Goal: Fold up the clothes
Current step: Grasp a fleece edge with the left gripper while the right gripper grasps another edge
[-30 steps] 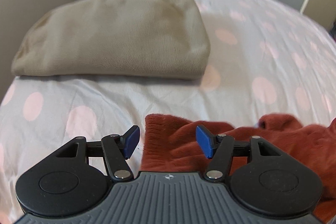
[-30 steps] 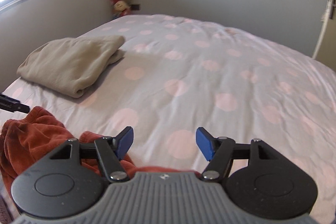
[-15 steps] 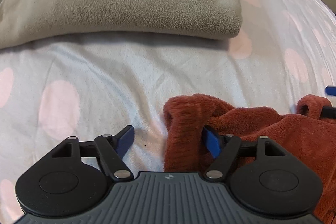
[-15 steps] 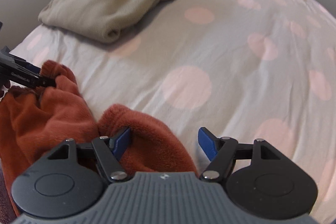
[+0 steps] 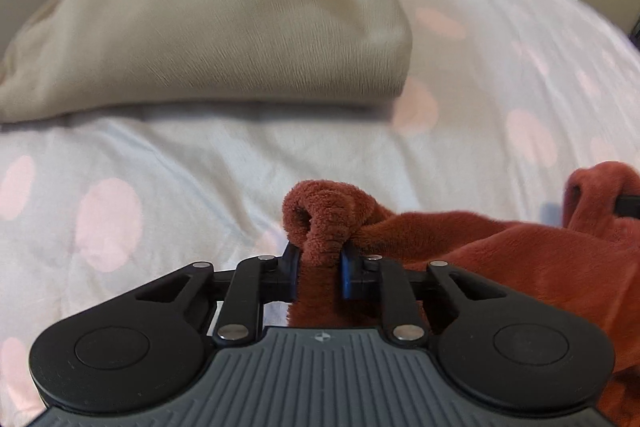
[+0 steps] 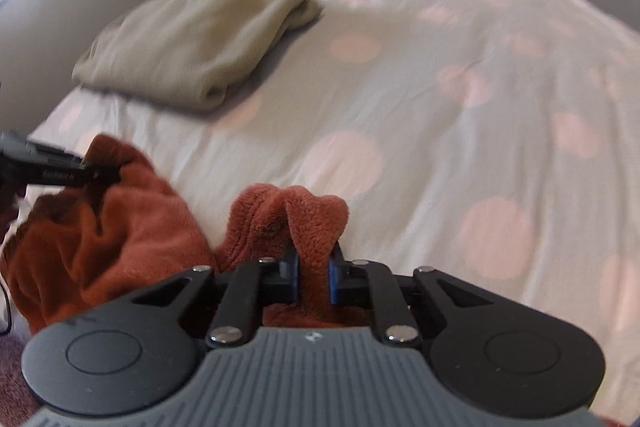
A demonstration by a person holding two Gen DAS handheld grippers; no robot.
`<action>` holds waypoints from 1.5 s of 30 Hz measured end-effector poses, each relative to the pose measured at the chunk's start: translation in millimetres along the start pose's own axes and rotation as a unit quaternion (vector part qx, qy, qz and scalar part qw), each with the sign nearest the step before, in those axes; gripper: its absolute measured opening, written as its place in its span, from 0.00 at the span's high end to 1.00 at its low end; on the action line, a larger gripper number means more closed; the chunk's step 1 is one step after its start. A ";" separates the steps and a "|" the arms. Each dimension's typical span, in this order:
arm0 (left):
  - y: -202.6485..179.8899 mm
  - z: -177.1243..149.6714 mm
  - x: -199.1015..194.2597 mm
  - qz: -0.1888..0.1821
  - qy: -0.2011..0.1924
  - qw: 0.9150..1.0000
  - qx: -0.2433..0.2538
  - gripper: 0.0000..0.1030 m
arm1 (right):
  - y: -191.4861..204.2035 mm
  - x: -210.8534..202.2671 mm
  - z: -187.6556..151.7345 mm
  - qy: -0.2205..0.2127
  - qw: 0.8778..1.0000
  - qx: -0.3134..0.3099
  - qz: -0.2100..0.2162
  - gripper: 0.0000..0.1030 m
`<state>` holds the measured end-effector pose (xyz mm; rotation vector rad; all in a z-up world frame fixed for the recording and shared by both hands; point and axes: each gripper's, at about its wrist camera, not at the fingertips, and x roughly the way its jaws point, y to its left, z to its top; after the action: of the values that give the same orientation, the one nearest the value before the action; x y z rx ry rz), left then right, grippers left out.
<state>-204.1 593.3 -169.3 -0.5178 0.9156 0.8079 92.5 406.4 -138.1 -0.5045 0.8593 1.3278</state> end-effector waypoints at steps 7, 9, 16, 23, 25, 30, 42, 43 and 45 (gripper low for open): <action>8.0 0.9 -83.4 0.010 -0.080 0.996 -0.029 0.86 | -55.5 -129.2 -13.7 -0.103 0.986 0.061 -0.114 0.87; 11.7 4.5 -105.8 0.013 -0.095 0.995 -0.034 0.86 | -72.4 -168.4 -27.0 -0.133 0.976 0.081 -0.155 0.87; 17.1 3.0 -162.7 0.037 -0.139 0.989 -0.041 0.87 | -115.1 -280.2 -93.6 -0.194 0.932 0.157 -0.262 0.87; 35.9 -12.4 -183.9 0.064 -0.143 0.986 -0.060 0.87 | -152.8 -342.2 -159.1 -0.220 0.875 0.227 -0.367 0.87; 36.1 -16.4 -184.7 0.058 -0.140 0.987 -0.061 0.87 | -159.2 -343.4 -175.1 -0.212 0.871 0.242 -0.371 0.87; 21.5 -23.2 -181.5 0.077 -0.130 0.988 -0.032 0.87 | -163.9 -315.5 -204.9 -0.166 0.885 0.262 -0.348 0.85; 19.4 -37.8 -155.4 0.109 -0.080 0.991 -0.011 0.87 | -193.7 -283.1 -267.9 -0.048 0.888 0.333 -0.315 0.41; 19.5 -38.1 -153.1 0.109 -0.077 0.991 -0.011 0.87 | -195.6 -285.6 -266.9 -0.053 0.887 0.342 -0.306 0.41; 18.7 -37.6 -148.6 0.110 -0.073 0.991 -0.009 0.87 | -198.3 -286.3 -261.4 -0.060 0.888 0.355 -0.285 0.41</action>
<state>-290.5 520.8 -63.8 -0.3717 0.8393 1.0417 215.6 -9.8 -102.9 -0.0697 0.9289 0.4382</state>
